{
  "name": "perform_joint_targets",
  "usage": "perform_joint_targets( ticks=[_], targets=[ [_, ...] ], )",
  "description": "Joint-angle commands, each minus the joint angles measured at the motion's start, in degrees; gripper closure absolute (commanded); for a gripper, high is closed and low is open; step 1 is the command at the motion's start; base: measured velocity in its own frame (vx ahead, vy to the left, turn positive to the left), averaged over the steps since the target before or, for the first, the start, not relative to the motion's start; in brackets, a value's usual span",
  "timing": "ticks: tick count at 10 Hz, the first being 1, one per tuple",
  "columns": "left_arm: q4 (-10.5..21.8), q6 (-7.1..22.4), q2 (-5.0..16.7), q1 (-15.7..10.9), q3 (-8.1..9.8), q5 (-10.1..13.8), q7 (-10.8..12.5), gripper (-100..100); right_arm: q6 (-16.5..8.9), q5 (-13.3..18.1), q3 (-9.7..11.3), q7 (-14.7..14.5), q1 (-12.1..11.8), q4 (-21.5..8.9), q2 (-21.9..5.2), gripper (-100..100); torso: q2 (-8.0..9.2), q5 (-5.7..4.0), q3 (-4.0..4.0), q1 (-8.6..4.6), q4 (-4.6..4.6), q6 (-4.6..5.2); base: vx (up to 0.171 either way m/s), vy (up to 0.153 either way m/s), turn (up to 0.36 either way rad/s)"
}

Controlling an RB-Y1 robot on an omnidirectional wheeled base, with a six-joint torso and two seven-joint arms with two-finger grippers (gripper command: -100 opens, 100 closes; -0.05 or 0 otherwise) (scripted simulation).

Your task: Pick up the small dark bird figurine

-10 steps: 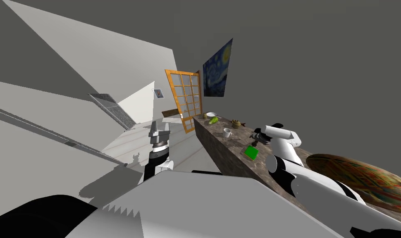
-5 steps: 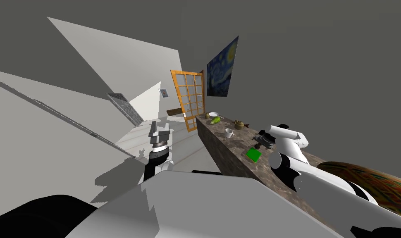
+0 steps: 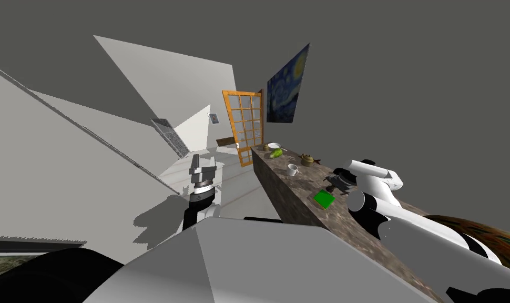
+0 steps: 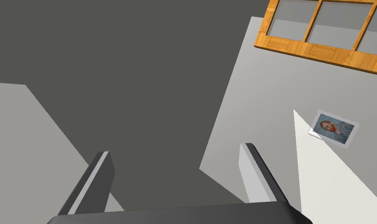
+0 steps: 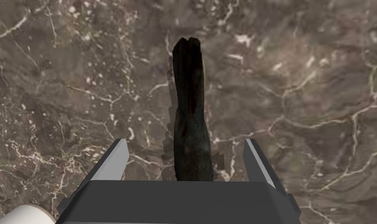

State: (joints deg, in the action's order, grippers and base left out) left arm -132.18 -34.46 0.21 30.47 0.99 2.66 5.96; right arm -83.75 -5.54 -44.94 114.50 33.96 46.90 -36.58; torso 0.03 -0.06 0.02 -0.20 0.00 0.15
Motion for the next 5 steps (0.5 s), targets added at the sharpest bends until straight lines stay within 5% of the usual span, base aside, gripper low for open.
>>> perform_joint_targets(
  ticks=[1, 2, 3, 5],
  targets=[
    [0.0, 0.0, 0.0, 0.0, 0.0, 0.0, 0.0, 0, 0.0, 0.0, 0.0, 0.0, 0.0, 0.0, 0.0, -100, 0.0, 0.0, 0.0, 0.0, 0.0, 0.0, -0.008, -0.016, 0.016],
    [0.0, 0.0, 0.0, 0.0, 0.0, 0.0, 0.0, 0, -0.2, 0.0, -0.1, 0.2, 0.0, -0.1, 0.0, 0, -0.04, 0.01, -0.02, 0.07, -0.01, 0.01, 0.0, 0.0, 0.0],
    [0.0, 0.0, 0.0, 0.0, 0.0, 0.0, 0.0, 0, 1.1, 0.6, -0.3, 1.7, 0.1, -1.4, -0.2, -100, -0.07, 0.03, -0.04, 0.12, -0.02, 0.01, -0.06, -0.04, 0.252],
    [0.0, 0.0, 0.0, 0.0, 0.0, 0.0, 0.0, 0, 3.1, 1.5, -0.8, 4.0, 0.3, -3.5, -0.4, -100, 0.19, -0.02, 0.1, -0.09, 0.04, -0.03, -0.116, -0.086, 0.277]
  ],
)
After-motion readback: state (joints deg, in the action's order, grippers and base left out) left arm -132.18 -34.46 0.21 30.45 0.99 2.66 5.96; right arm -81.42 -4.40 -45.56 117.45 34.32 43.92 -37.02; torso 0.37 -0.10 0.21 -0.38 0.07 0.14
